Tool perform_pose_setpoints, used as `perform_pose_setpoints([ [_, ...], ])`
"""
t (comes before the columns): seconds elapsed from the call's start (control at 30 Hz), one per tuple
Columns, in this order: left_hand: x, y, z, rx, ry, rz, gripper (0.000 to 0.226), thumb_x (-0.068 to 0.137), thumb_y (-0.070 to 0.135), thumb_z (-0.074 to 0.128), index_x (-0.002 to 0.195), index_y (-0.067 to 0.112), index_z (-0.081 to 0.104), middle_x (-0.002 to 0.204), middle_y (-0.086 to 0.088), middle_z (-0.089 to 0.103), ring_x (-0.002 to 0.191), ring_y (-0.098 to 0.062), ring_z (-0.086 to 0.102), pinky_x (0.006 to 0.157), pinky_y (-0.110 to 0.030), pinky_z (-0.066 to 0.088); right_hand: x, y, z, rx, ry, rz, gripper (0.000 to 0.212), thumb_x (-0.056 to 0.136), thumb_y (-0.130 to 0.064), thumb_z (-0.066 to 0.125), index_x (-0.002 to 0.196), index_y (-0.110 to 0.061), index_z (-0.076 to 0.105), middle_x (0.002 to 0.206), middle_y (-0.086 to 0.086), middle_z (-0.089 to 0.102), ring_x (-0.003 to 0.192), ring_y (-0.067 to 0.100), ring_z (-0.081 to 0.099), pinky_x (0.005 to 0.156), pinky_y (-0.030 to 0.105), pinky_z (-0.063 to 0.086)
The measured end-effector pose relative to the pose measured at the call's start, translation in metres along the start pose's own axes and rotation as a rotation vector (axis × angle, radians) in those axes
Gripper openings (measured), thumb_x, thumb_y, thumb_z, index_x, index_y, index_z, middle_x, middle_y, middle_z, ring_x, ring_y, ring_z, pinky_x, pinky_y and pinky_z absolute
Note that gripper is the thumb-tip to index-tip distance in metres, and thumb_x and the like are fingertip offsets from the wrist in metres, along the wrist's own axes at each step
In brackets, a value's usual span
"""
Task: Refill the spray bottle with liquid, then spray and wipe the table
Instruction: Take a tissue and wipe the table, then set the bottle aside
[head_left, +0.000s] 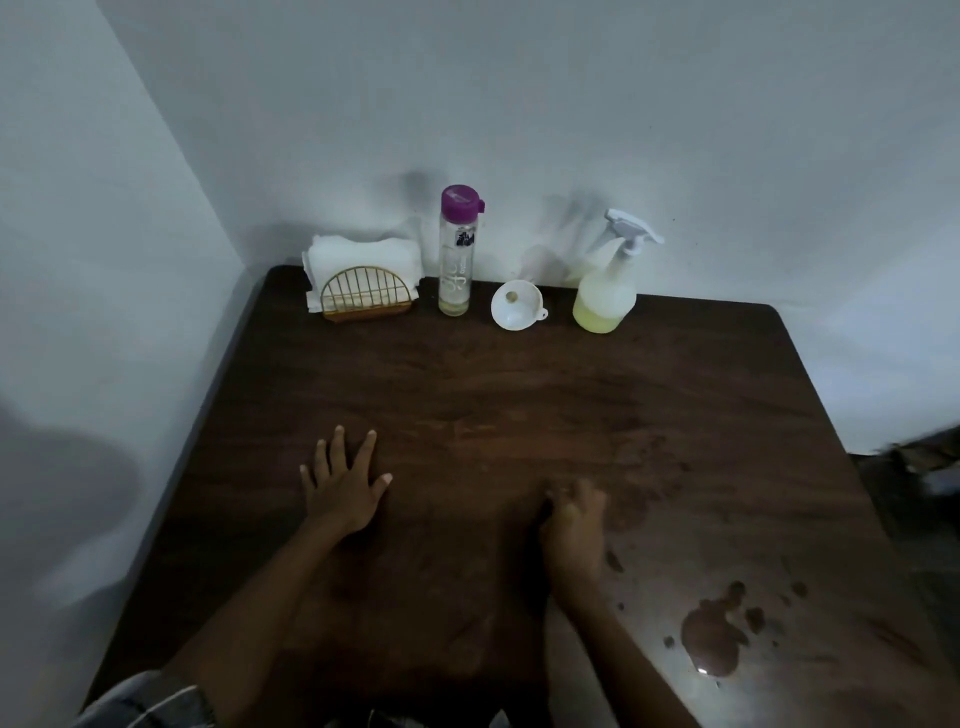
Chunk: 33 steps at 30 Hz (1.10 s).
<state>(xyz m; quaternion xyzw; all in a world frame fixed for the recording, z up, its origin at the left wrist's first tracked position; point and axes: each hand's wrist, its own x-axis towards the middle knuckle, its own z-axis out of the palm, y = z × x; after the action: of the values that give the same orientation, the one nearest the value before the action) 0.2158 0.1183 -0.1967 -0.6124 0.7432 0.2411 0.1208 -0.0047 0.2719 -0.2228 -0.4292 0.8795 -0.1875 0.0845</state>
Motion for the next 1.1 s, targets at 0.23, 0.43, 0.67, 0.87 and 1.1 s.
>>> perform_pose_setpoints([
  [0.23, 0.001, -0.002, 0.001, 0.004, -0.008, 0.011, 0.066, 0.093, 0.052, 0.035, 0.145, 0.037, -0.004, 0.155, -0.006, -0.018, 0.142, -0.031, -0.014, 0.114, -0.054, 0.001, -0.060, -0.064, 0.015, 0.066, -0.161, -0.548, 0.015, 0.088, -0.021, 0.046, 0.078, -0.014, 0.055, 0.088, -0.003, 0.049, 0.076, 0.012, 0.044, 0.062, 0.024, 0.037],
  [0.43, 0.001, -0.003, 0.004, 0.015, 0.001, 0.012, 0.067, 0.092, 0.054, 0.033, 0.145, 0.038, -0.005, 0.155, -0.005, -0.019, 0.142, -0.031, -0.014, 0.115, -0.054, 0.001, -0.005, 0.042, -0.040, -0.036, -0.052, -0.296, 0.011, 0.073, -0.004, 0.069, 0.082, -0.006, 0.065, 0.089, 0.013, 0.063, 0.080, 0.030, 0.059, 0.059, 0.036, 0.052],
  [0.67, 0.008, 0.003, 0.008, 0.010, 0.003, 0.010, 0.066, 0.093, 0.053, 0.032, 0.145, 0.038, -0.006, 0.155, -0.006, -0.019, 0.142, -0.031, -0.013, 0.115, -0.054, 0.001, -0.015, 0.071, -0.046, -0.073, 0.079, -0.013, 0.017, 0.062, 0.008, 0.075, 0.075, 0.000, 0.067, 0.085, 0.019, 0.064, 0.079, 0.039, 0.061, 0.057, 0.039, 0.052],
  [0.87, 0.006, 0.001, 0.004, 0.011, -0.006, 0.003, 0.066, 0.093, 0.053, 0.034, 0.145, 0.038, -0.004, 0.155, -0.006, -0.018, 0.143, -0.031, -0.012, 0.115, -0.054, 0.002, -0.092, -0.007, 0.003, 0.147, -0.406, -0.336, 0.024, 0.093, -0.029, 0.041, 0.101, -0.014, 0.057, 0.106, 0.007, 0.052, 0.093, 0.022, 0.049, 0.078, 0.037, 0.044],
  [1.1, 0.007, 0.016, -0.003, -0.009, 0.030, -0.034, 0.066, 0.092, 0.047, 0.041, 0.146, 0.033, 0.005, 0.156, -0.007, -0.011, 0.143, -0.032, -0.008, 0.115, -0.055, 0.003, 0.013, 0.096, -0.075, -0.111, -0.104, -0.186, 0.026, 0.092, -0.015, 0.041, 0.098, -0.004, 0.064, 0.103, 0.014, 0.057, 0.097, 0.036, 0.055, 0.078, 0.038, 0.045],
])
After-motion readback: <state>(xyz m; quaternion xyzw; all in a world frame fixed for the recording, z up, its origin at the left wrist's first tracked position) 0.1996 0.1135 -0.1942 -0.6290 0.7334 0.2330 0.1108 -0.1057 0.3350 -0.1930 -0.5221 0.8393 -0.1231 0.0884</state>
